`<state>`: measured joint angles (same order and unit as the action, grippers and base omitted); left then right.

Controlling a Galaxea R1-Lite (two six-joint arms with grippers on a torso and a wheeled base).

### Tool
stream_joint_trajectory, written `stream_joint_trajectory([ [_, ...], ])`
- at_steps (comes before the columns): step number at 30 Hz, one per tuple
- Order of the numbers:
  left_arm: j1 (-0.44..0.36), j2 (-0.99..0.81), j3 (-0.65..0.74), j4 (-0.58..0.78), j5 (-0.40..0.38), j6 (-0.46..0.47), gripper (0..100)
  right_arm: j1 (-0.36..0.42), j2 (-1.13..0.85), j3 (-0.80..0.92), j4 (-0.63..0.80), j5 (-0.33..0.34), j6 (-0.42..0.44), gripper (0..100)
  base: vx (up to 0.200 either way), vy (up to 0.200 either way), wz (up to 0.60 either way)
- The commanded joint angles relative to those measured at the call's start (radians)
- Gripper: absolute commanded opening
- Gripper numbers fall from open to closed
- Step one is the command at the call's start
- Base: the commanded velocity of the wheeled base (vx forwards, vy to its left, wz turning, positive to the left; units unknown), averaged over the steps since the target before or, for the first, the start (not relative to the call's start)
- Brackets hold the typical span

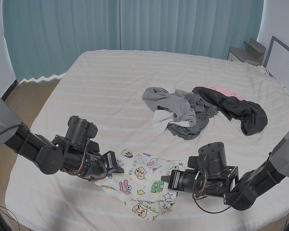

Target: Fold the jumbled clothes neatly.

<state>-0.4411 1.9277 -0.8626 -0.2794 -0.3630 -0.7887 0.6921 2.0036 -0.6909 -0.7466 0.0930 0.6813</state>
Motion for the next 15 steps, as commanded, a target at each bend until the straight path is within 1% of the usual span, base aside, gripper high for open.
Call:
stream_joint_trajectory([
  [1, -0.021, 0.004, -0.007, -0.003, 0.001, -0.003, 0, -0.011, -0.017, 0.019, 0.0, 0.001, -0.009, 0, 0.0, -0.2, 0.0],
  [8, -0.034, 0.034, 0.005, -0.003, 0.007, -0.003, 0, -0.013, -0.003, 0.047, 0.0, 0.001, -0.046, 0, 0.0, -0.2, 0.0],
  [11, -0.036, 0.036, 0.008, -0.003, 0.016, -0.003, 0, -0.013, -0.002, 0.05, 0.0, 0.001, -0.052, 0, 0.0, 0.0, 0.0],
  [12, -0.044, 0.048, 0.025, -0.004, 0.053, -0.003, 0, -0.014, 0.018, 0.063, 0.0, 0.001, -0.063, 0, 0.0, 0.0, 0.0],
  [15, -0.044, 0.062, 0.033, -0.003, 0.072, -0.003, 0, -0.013, 0.038, 0.076, 0.0, -0.001, -0.063, 0, 0.0, 0.0, 0.0],
])
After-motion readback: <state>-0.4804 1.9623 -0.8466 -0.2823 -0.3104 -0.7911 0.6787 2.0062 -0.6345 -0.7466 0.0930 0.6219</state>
